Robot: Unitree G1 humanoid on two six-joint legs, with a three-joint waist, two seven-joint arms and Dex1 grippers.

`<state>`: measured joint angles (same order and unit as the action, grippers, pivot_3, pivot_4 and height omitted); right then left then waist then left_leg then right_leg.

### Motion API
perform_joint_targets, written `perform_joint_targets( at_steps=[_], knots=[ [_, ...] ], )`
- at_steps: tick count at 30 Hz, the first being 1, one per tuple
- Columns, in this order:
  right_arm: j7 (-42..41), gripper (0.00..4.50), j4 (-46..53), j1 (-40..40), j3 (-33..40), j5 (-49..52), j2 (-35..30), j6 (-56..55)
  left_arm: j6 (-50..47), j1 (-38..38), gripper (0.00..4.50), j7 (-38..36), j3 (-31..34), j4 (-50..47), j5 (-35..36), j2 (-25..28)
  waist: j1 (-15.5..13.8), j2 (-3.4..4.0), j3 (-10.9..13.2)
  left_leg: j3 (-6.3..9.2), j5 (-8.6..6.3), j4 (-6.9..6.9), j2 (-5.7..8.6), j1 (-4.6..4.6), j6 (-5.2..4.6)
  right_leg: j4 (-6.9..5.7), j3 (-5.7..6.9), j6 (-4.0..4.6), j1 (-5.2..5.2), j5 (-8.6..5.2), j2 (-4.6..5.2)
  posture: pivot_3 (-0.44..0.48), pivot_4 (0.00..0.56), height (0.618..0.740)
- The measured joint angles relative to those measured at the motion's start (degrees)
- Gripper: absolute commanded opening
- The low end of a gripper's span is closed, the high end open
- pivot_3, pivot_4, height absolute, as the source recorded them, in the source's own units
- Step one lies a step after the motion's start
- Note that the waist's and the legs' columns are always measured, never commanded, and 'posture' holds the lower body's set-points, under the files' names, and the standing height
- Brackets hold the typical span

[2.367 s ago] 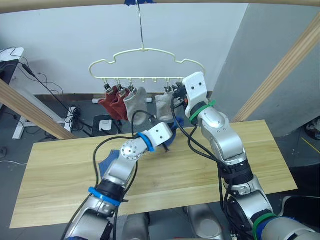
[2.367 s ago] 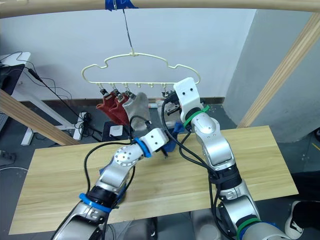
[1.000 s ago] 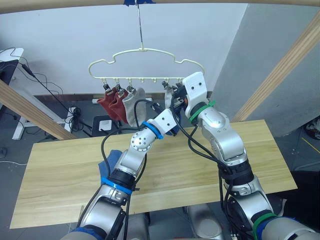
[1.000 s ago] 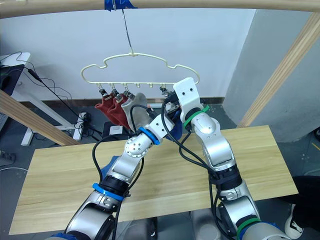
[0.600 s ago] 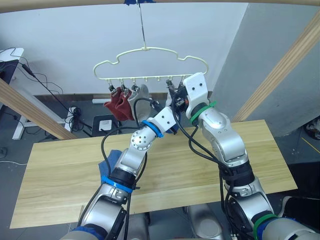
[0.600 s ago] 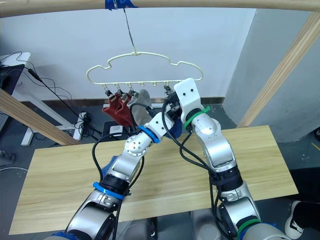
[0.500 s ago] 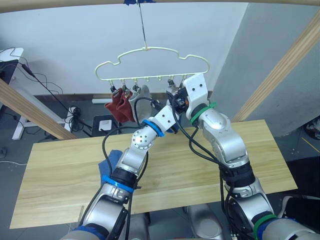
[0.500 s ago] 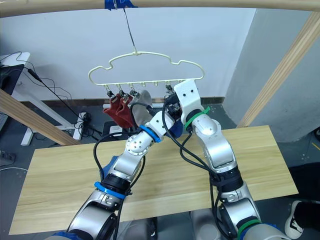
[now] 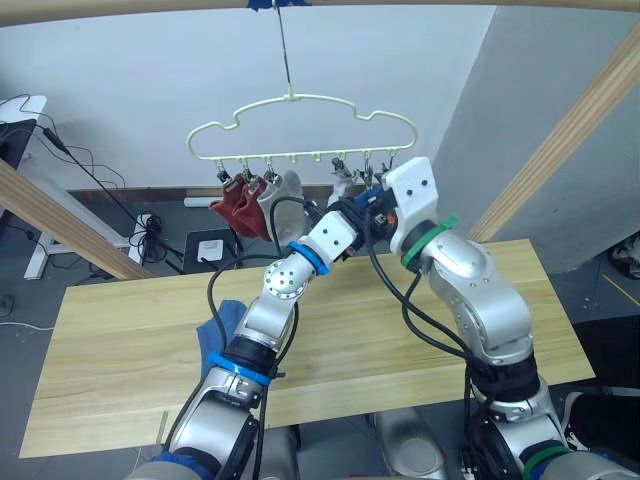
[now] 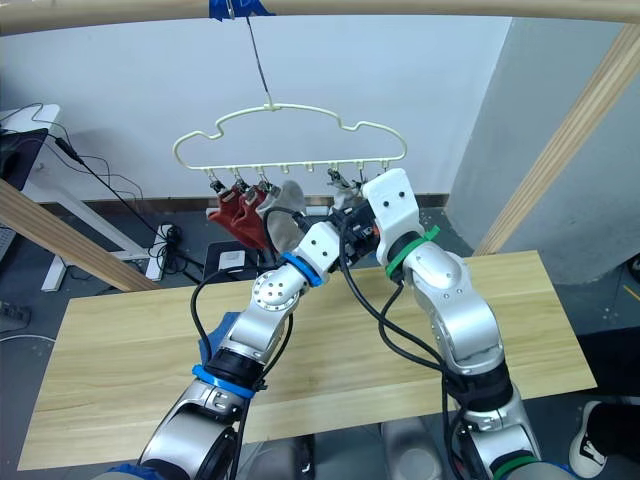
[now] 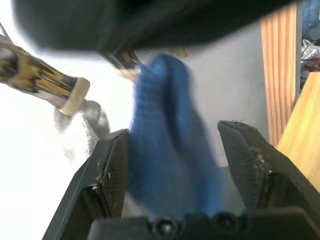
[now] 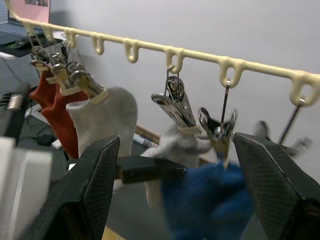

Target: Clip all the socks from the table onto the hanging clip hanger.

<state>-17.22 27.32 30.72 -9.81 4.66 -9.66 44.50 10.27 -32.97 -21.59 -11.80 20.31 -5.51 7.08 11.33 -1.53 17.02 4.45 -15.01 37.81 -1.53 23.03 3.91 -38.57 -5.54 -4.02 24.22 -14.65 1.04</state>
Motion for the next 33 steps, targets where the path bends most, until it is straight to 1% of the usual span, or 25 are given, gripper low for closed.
perform_joint_targets(
  at_steps=[3, 5, 6, 8, 11, 14, 16, 17, 19, 25, 30, 33],
  knots=[
    [-1.3, 3.74, 4.2, -1.7, 0.4, 1.4, -1.8, 0.9, -0.5, 0.5, 3.00, -1.1, 0.5, 0.0, 1.4, 0.0, 0.1, 0.00, 0.0, 0.00, 0.00, -0.01, 0.00, 0.00, 0.00, 0.01, 0.00, -0.16, 0.00, -0.10, 0.00, -0.300, 0.273, 0.740],
    [-1.4, 3.74, 6.3, -3.2, 0.9, 1.8, -2.7, 0.9, -0.9, 1.5, 3.00, -3.2, 1.0, -0.6, 3.4, 0.4, 0.1, 0.00, 0.0, 0.00, 0.00, -0.02, -0.01, -0.01, 0.00, 0.01, 0.00, -0.18, -0.01, -0.11, -0.01, -0.298, 0.268, 0.740],
    [-1.4, 3.74, 7.0, -3.8, 1.2, 1.8, -3.2, 0.9, -1.2, 2.3, 3.00, -4.7, 1.1, -1.4, 4.4, 1.1, 0.2, 0.00, 0.0, -0.01, 0.00, -0.02, -0.01, -0.01, 0.00, 0.01, 0.00, -0.18, -0.01, -0.11, -0.01, -0.296, 0.266, 0.740],
    [-0.2, 3.74, 7.3, -5.0, 1.5, 1.0, -3.4, 0.2, -3.2, 4.9, 3.00, -10.0, 1.7, -5.2, 8.8, 3.7, 0.6, 0.00, 0.0, -0.01, 0.00, -0.03, -0.03, -0.02, 0.00, -0.01, -0.01, -0.18, 0.00, -0.11, -0.02, -0.290, 0.262, 0.740],
    [2.1, 3.74, 6.7, -5.0, 1.9, -0.1, -2.7, -1.3, -6.8, 6.7, 3.00, -15.8, 3.5, -10.2, 13.8, 7.5, 0.9, 0.00, 0.0, 0.00, 0.01, -0.01, -0.04, -0.03, 0.01, -0.04, -0.01, -0.20, 0.00, -0.12, -0.03, -0.263, 0.252, 0.740],
    [4.8, 3.16, 3.8, -4.6, 2.5, -1.0, -0.9, -2.6, -11.7, 7.6, 3.04, -20.2, 6.1, -16.7, 19.1, 11.9, 1.0, 0.00, 0.0, 0.00, 0.01, 0.01, -0.04, -0.04, 0.01, -0.06, -0.02, -0.20, -0.01, -0.12, -0.02, -0.234, 0.242, 0.740],
    [5.9, 2.49, 1.7, -4.2, 3.3, -1.3, -0.3, -3.3, -15.0, 7.7, 3.04, -21.6, 8.1, -19.8, 21.7, 14.2, 0.9, 0.00, 0.0, 0.00, 0.01, 0.02, -0.04, -0.04, 0.01, -0.06, -0.01, -0.17, -0.02, -0.10, -0.02, -0.219, 0.235, 0.740],
    [6.3, 2.07, 0.7, -4.0, 3.7, -1.3, -0.2, -3.8, -16.4, 7.6, 3.04, -21.7, 9.0, -21.0, 22.7, 15.0, 0.8, 0.00, 0.0, 0.01, 0.01, 0.02, -0.03, -0.04, 0.01, -0.05, -0.01, -0.15, -0.03, -0.09, -0.01, -0.212, 0.230, 0.740],
    [7.0, 1.35, -1.2, -3.5, 4.1, -1.3, 0.2, -4.5, -18.6, 7.6, 3.04, -21.6, 10.2, -22.5, 23.6, 15.4, 0.4, 0.00, 0.0, 0.01, 0.01, 0.02, -0.03, -0.04, 0.01, -0.04, -0.01, 0.00, -0.03, 0.00, -0.01, -0.205, 0.224, 0.740],
    [7.6, 1.35, -4.9, -2.0, 4.0, -1.4, 1.0, -6.3, -20.9, 7.9, 3.04, -21.8, 9.9, -24.4, 23.5, 15.5, -0.3, -0.01, 0.0, 0.02, 0.01, 0.00, -0.03, -0.01, 0.01, -0.02, 0.01, 0.02, -0.01, 0.01, 0.00, -0.188, 0.209, 0.740],
    [7.8, 1.35, -6.6, -1.5, 4.0, -1.4, 1.4, -6.4, -21.0, 7.9, 3.04, -21.6, 9.9, -25.2, 23.3, 15.5, -0.4, -0.02, -0.1, 0.02, 0.01, 0.01, -0.03, -0.03, 0.01, -0.07, 0.01, 0.03, -0.01, 0.02, 0.00, -0.182, 0.205, 0.740],
    [8.2, 1.89, -6.9, -1.1, 4.0, -1.3, 2.0, -6.5, -21.0, 7.9, 3.04, -21.5, 9.9, -25.2, 23.0, 15.5, -0.4, -0.02, -0.1, 0.02, 0.01, 0.03, -0.03, -0.03, 0.02, -0.10, 0.01, 0.03, -0.01, 0.01, 0.00, -0.182, 0.205, 0.740]
  ],
)
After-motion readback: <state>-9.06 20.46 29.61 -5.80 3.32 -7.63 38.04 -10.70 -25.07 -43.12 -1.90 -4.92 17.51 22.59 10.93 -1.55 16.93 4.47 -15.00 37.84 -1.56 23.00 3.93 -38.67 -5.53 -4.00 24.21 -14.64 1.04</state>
